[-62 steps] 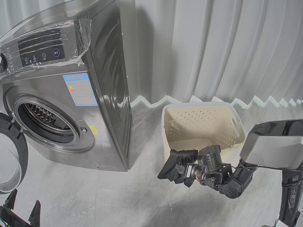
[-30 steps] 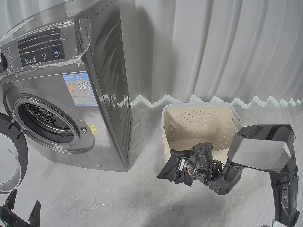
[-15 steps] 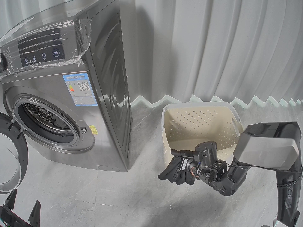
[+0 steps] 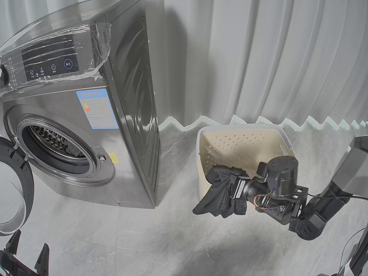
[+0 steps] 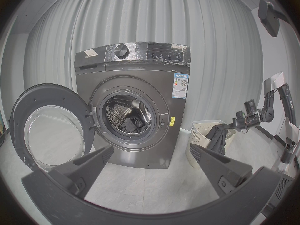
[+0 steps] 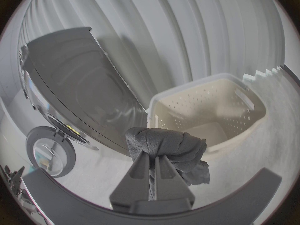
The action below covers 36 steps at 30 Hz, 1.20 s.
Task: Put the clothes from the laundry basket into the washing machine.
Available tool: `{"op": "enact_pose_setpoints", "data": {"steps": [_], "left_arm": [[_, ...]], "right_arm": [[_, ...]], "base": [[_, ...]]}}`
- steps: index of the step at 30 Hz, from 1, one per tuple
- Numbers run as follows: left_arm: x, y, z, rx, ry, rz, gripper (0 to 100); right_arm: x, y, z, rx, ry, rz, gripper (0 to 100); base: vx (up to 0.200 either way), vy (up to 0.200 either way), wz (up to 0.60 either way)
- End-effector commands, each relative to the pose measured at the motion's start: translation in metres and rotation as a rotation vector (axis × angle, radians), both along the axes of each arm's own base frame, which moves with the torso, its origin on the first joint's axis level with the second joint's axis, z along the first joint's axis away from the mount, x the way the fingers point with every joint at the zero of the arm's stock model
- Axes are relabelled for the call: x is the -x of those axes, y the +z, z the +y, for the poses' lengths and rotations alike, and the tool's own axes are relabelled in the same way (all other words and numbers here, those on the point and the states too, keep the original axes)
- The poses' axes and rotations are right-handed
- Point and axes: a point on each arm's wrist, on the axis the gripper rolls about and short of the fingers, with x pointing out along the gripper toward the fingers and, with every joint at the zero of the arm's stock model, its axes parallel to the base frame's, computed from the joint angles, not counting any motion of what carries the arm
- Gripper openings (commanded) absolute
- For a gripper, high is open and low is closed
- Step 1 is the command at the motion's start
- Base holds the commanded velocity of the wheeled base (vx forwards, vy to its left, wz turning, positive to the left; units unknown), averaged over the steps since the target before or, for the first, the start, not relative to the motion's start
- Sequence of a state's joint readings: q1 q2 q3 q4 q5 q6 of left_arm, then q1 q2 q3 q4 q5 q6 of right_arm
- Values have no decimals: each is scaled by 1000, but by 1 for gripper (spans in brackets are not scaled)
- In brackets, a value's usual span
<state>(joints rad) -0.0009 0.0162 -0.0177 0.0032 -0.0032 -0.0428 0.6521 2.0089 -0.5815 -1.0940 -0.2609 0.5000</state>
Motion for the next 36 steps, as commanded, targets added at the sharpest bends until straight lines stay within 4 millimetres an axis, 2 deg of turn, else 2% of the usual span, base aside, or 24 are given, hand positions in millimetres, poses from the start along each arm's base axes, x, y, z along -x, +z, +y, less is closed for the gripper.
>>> {"op": "enact_pose_setpoints", "data": {"steps": [1,7,13,20,23,27,36], "left_arm": [[0,-4,0,0,-1,-2,100],[0,-4,0,0,-1,-2,100],[0,-4,0,0,-1,-2,100],[0,-4,0,-1,-2,-2,100],[0,-4,0,-1,-2,-2,100],[0,-4,0,0,-2,-2,100],[0,-4,0,2,-2,-2,100]], "right_arm": [[24,44,-8,-76,33,-131,0],[42,67,-22,-52,68,-269,0],[49,89,-33,-21,58,-386,0],[59,105,-40,19,80,-475,0],[62,114,-43,30,89,-565,0],[65,119,-48,25,80,-591,0],[67,113,-51,46,71,-570,0]], "base": [[0,0,0],[0,0,0],[0,0,0],[0,0,0],[0,0,0],[0,0,0],[-200,0,0]]}}
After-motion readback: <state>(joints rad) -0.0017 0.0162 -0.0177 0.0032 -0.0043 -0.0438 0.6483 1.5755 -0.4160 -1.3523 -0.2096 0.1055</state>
